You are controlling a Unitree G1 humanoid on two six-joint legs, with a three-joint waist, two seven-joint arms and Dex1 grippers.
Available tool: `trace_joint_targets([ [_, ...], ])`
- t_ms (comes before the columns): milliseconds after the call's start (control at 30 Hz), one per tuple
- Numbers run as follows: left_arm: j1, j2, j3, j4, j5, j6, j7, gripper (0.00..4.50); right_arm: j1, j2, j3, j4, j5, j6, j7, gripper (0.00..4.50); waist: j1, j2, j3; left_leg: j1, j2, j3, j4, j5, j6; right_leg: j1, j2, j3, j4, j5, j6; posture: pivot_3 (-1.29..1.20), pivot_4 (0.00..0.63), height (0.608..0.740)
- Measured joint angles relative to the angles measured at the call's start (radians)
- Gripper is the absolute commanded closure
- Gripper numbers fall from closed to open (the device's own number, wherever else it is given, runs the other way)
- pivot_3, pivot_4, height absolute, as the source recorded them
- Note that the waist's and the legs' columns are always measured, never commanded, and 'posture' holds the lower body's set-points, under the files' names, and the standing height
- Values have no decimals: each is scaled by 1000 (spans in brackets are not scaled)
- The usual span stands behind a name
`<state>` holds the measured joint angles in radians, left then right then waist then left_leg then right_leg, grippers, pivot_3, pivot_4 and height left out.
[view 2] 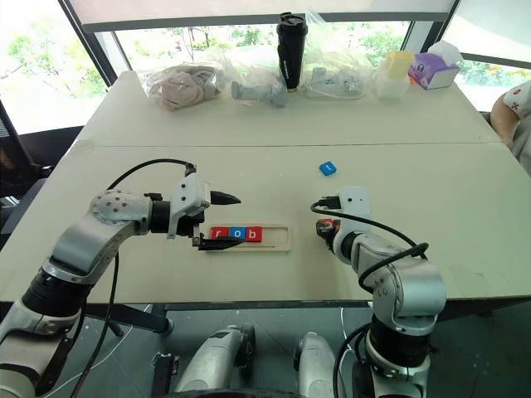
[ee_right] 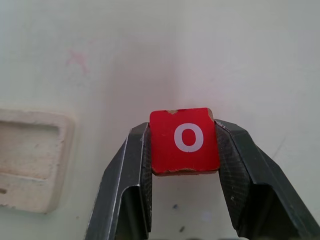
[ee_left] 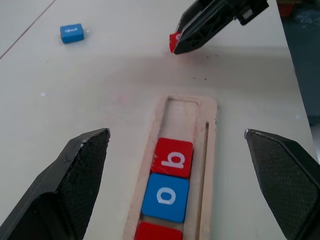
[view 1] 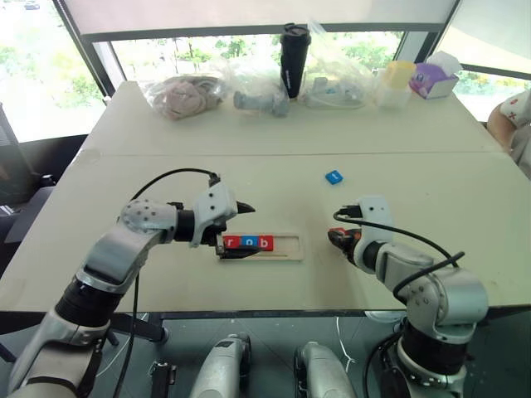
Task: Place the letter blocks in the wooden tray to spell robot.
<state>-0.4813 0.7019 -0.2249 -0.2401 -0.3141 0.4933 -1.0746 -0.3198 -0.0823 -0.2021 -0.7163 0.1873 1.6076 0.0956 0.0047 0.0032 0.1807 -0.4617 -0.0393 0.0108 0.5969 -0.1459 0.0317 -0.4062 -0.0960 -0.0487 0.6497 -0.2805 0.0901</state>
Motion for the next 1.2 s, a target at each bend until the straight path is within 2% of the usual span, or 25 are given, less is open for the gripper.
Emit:
trace_joint_targets([
  [167, 5, 3, 0, 0, 1, -1, -18, 0, 39, 78, 6, -20, -7, 0, -45, 305, 4, 0, 0, 0, 0, 0, 0, 0, 0, -1, 0, 0, -1, 0, 0, 0, 150, 740],
  [200, 5, 3, 0, 0, 2, -1, -20, 0, 39, 78, 10, -26, -5, 0, -44, 41, 3, 0, 0, 0, 0, 0, 0, 0, 0, -2, 0, 0, -1, 0, 0, 0, 150, 740],
  [267, 5, 4, 0, 0, 3, -1, -28, 0, 28, 51, 3, -27, 17, 0, -20, 41, 3, 0, 0, 0, 0, 0, 0, 0, 0, -1, 0, 0, -1, 0, 0, 0, 150, 740],
  [400, 13, 22, 1, -2, 2, 1, -43, 0, -53, -215, -10, -24, 84, -44, 128, 41, 4, 1, 0, 0, 0, 2, 0, 0, 0, -1, -1, 0, -3, 0, 0, 0, 150, 740],
  [433, 24, 39, 3, -6, 0, 1, -52, 0, -54, -296, -30, -12, 124, -126, 217, 41, 4, 0, 0, 0, 0, 2, 0, 0, 0, 0, -1, 0, -3, 0, 0, 0, 150, 740],
  [567, 48, 76, 3, -42, -1, -14, -87, 0, -7, -500, -39, 115, 211, -465, 537, 41, 4, -1, 1, -1, 0, 2, -1, 1, 3, 3, 0, 0, -4, 0, 0, 0, 150, 740],
  [667, 52, 110, 8, -101, -6, -18, -109, 0, 46, -662, 44, 308, 183, -741, 764, 41, 5, -1, 1, 0, 0, 4, 1, 0, 5, 5, -1, 1, -5, 0, 0, 0, 150, 740],
  [733, 58, 121, 14, -122, -19, -10, -111, 0, 48, -719, 108, 420, 152, -889, 870, 41, 4, -1, 1, 0, 0, 5, 2, 0, 5, 5, -1, 2, -5, 0, 0, 0, 150, 740],
  [867, 76, 117, 50, -185, -59, 43, -72, 0, -17, -732, 235, 672, 73, -1136, 1000, 41, -2, -1, 1, 1, 2, 5, 4, 0, 5, 6, -1, 2, -4, 0, 0, 0, 150, 740],
  [1100, 125, 125, 80, -216, -69, 87, -15, 0, -128, -719, 362, 923, -4, -1349, 1154, 41, 4, -1, 1, 0, 2, 6, 4, 0, 5, 5, -1, 3, -4, 0, 1, 0, 150, 740],
  [1200, 139, 133, 89, -232, -69, 95, 3, 0, -169, -693, 382, 1001, -28, -1416, 1171, 899, 6, -2, 1, 1, 2, 7, 4, -1, 3, 5, -1, 4, -4, 0, 0, 0, 150, 740],
])
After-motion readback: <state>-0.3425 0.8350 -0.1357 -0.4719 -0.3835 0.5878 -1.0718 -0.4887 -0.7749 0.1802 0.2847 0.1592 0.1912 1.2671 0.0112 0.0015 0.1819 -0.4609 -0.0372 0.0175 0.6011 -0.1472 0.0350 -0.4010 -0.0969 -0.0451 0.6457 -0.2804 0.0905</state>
